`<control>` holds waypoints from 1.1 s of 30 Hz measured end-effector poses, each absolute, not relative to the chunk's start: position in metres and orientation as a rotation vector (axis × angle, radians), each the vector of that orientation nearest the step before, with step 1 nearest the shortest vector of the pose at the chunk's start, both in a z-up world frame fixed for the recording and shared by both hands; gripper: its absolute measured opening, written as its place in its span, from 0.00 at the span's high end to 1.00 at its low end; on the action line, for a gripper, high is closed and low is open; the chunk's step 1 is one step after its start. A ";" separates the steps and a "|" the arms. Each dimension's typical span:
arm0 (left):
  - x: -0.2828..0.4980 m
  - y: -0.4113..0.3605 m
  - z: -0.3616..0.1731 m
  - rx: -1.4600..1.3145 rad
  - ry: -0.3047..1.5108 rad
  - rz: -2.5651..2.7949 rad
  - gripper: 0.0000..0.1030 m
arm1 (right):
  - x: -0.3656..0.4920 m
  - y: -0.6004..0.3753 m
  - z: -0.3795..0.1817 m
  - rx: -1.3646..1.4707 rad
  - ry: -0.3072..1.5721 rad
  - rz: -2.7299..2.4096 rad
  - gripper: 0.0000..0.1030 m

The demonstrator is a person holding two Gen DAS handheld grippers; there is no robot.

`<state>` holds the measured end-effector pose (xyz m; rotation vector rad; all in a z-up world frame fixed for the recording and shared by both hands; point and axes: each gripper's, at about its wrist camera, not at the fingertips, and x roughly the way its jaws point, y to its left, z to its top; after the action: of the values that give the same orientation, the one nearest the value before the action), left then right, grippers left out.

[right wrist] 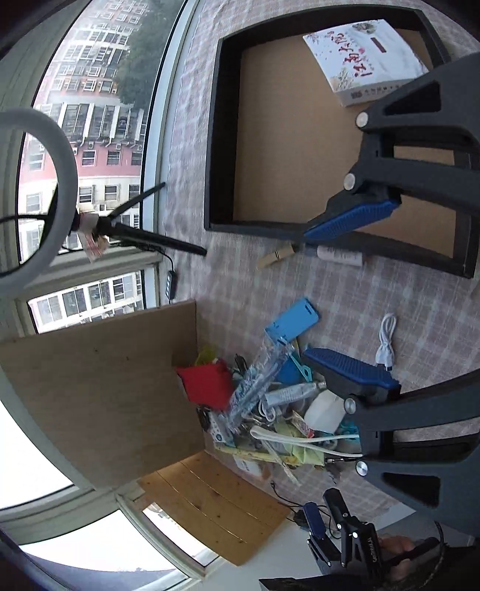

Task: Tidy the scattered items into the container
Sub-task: 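Grasp the white lamp with the right gripper while the left grips its neck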

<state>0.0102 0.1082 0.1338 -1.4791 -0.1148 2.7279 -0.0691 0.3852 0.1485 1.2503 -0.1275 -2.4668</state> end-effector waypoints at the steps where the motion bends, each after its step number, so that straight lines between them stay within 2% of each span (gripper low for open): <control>1: 0.016 0.097 0.131 -1.495 -0.131 2.742 0.33 | -0.068 0.375 0.146 1.251 -0.119 -2.434 0.41; 8: 0.038 0.079 0.109 -1.563 -0.263 2.697 0.33 | -0.060 0.304 0.120 1.265 0.024 -2.230 0.41; 11: 0.031 0.097 0.098 -1.571 -0.219 2.641 0.34 | -0.058 0.274 0.109 1.257 0.152 -2.163 0.41; 14: 0.024 0.104 0.085 -1.593 -0.234 2.609 0.39 | -0.059 0.253 0.099 1.240 0.245 -2.119 0.41; 17: 0.018 0.100 0.071 -1.639 -0.291 2.567 0.54 | -0.063 0.239 0.087 1.250 0.302 -2.074 0.41; 29: 0.000 0.098 0.050 -1.716 -0.339 2.497 0.56 | -0.077 0.211 0.054 1.265 0.489 -2.030 0.41; 33: -0.008 0.102 0.045 -1.741 -0.314 2.480 0.67 | -0.081 0.205 0.047 1.254 0.531 -2.023 0.41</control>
<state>-0.0083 0.1018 0.0448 -1.7414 -0.3136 2.4797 -0.0813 0.2045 0.0466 1.2542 0.5315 -2.0232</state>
